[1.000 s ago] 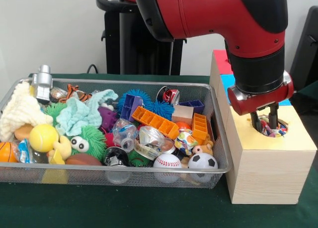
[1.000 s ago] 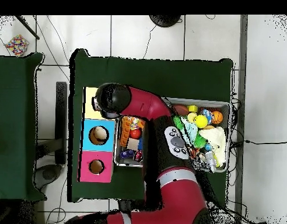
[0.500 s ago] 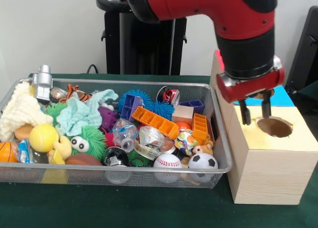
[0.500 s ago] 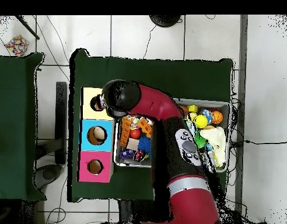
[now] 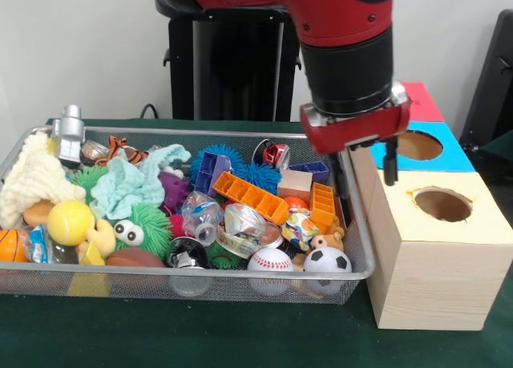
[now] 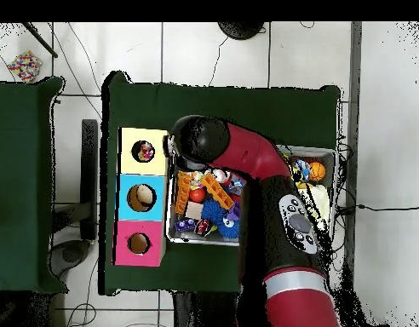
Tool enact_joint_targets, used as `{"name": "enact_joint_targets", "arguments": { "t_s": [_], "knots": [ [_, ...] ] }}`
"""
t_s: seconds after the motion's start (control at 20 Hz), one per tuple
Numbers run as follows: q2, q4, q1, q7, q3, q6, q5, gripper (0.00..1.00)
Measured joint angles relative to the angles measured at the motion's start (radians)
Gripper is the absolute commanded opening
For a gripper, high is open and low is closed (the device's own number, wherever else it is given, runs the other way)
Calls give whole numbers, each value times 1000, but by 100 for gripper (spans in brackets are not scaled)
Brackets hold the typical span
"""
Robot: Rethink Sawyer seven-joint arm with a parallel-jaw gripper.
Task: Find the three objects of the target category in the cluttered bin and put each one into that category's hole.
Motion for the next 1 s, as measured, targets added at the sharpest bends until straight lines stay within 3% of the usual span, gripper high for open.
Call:
{"name": "enact_joint_targets", "arguments": {
  "t_s": [0.45, 1.0],
  "knots": [
    [8, -14, 31, 0, -119, 23, -102, 100],
    [17, -46, 67, 0, -201, 23, -150, 100]
  ]
}}
